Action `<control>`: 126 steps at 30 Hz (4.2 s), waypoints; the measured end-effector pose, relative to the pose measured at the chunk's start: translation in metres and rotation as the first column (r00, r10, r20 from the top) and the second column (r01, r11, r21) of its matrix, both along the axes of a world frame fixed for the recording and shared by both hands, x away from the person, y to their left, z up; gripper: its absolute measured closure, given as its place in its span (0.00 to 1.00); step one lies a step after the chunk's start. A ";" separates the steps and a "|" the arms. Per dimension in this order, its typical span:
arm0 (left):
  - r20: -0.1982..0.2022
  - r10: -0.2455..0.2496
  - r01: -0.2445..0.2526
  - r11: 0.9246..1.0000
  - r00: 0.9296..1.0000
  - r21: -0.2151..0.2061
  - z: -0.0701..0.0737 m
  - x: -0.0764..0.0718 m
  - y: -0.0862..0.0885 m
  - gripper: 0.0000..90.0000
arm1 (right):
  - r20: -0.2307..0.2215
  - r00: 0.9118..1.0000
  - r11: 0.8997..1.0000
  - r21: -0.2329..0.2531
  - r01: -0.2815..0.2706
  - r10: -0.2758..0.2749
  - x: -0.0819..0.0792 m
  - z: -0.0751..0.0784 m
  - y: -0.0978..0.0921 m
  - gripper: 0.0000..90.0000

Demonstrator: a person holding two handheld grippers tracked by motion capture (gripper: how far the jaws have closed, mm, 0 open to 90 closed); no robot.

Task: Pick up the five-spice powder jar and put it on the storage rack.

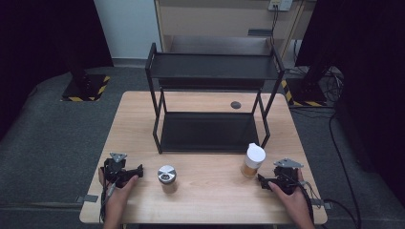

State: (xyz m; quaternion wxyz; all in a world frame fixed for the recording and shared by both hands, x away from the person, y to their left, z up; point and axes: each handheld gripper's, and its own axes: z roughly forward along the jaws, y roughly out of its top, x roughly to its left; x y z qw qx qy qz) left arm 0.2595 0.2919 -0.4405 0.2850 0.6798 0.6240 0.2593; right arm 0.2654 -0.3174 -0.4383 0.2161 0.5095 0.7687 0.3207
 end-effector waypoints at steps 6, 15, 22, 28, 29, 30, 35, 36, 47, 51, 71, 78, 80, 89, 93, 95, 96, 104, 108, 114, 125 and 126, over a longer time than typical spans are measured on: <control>-0.001 -0.004 0.004 1.000 1.000 0.001 0.000 -0.001 0.000 0.00 | 0.000 1.000 1.000 0.000 0.000 0.000 0.000 0.000 0.000 0.02; -0.001 -0.027 0.027 1.000 1.000 0.001 0.000 -0.001 0.003 0.00 | 0.001 1.000 1.000 0.000 0.002 -0.002 0.000 0.000 0.000 0.02; 0.004 -0.035 0.035 0.999 0.999 -0.001 0.000 -0.003 0.005 0.01 | 0.001 1.000 1.000 0.000 0.005 -0.005 -0.001 0.000 0.001 0.02; 0.011 -0.041 0.042 0.999 0.999 -0.012 0.004 -0.006 0.005 0.03 | 0.000 1.000 1.000 0.000 0.005 -0.005 -0.001 0.000 0.001 0.02; 0.017 -0.042 0.042 0.999 0.999 -0.015 0.006 -0.007 0.005 0.03 | 0.000 1.000 1.000 0.000 0.005 -0.005 -0.001 0.000 0.001 0.02; 0.020 -0.041 0.042 0.999 0.999 -0.018 0.007 -0.008 0.004 0.03 | 0.001 1.000 1.000 0.000 0.005 -0.005 -0.001 0.000 0.001 0.02; 0.032 -0.050 0.051 0.998 0.998 -0.022 0.014 -0.014 0.004 0.03 | 0.000 1.000 1.000 0.000 0.005 -0.005 -0.001 0.000 0.001 0.02; 0.031 -0.053 0.053 0.998 0.998 -0.021 0.015 -0.014 0.004 0.03 | 0.001 1.000 1.000 0.000 0.005 -0.005 -0.001 0.000 0.001 0.02; 0.050 -0.058 0.060 0.998 0.997 -0.031 0.027 -0.025 0.005 0.03 | 0.000 1.000 1.000 0.000 0.005 -0.005 -0.001 0.000 0.001 0.02; 0.062 -0.073 0.075 0.997 0.995 -0.031 0.034 -0.028 0.001 0.03 | 0.000 1.000 1.000 0.000 0.005 -0.005 -0.001 0.000 0.001 0.02; 0.163 -0.152 0.160 0.986 0.975 -0.043 0.076 -0.053 -0.013 0.02 | 0.001 1.000 1.000 -0.001 0.004 -0.004 -0.001 0.000 0.001 0.02; 0.189 -0.179 0.186 0.982 0.965 -0.017 0.085 -0.061 -0.021 0.02 | 0.000 1.000 1.000 0.000 0.005 -0.005 -0.001 0.000 0.001 0.02; 0.195 -0.187 0.194 0.981 0.963 -0.013 0.088 -0.064 -0.023 0.02 | 0.001 1.000 1.000 0.000 0.005 -0.005 -0.001 0.000 0.001 0.02; 0.226 -0.232 0.243 0.970 0.946 -0.020 0.100 -0.073 -0.035 0.02 | 0.000 1.000 1.000 0.000 0.005 -0.005 -0.001 0.000 0.001 0.02; 0.221 -0.262 0.272 0.962 0.939 -0.014 0.102 -0.075 -0.043 0.02 | 0.000 1.000 1.000 0.000 0.005 -0.005 -0.001 0.000 0.001 0.02; 0.220 -0.277 0.286 0.958 0.935 -0.010 0.103 -0.075 -0.047 0.02 | 0.000 1.000 1.000 0.001 0.004 -0.004 -0.001 0.000 0.000 0.02; 0.219 -0.284 0.293 0.956 0.934 -0.009 0.103 -0.075 -0.049 0.02 | 0.000 1.000 1.000 0.001 0.005 -0.005 -0.001 0.000 0.000 0.02; 0.213 -0.318 0.328 0.945 0.924 -0.011 0.100 -0.076 -0.061 0.02 | -0.001 1.000 1.000 0.003 0.004 -0.004 -0.001 0.000 0.000 0.02; 0.198 -0.340 0.347 0.938 0.919 -0.004 0.097 -0.075 -0.067 0.02 | -0.001 1.000 1.000 0.003 0.003 -0.003 -0.001 0.000 0.000 0.02; 0.173 -0.360 0.365 0.931 0.917 0.002 0.092 -0.073 -0.074 0.02 | -0.001 1.000 1.000 0.003 0.003 -0.003 0.000 0.000 0.000 0.02; 0.123 -0.376 0.379 0.925 0.918 -0.003 0.078 -0.067 -0.080 0.02 | -0.001 1.000 1.000 0.003 0.001 -0.001 0.000 0.000 -0.001 0.02; 0.123 -0.376 0.379 0.925 0.918 -0.003 0.078 -0.067 -0.080 0.02 | -0.001 1.000 1.000 0.003 0.001 -0.001 0.000 0.000 -0.001 0.02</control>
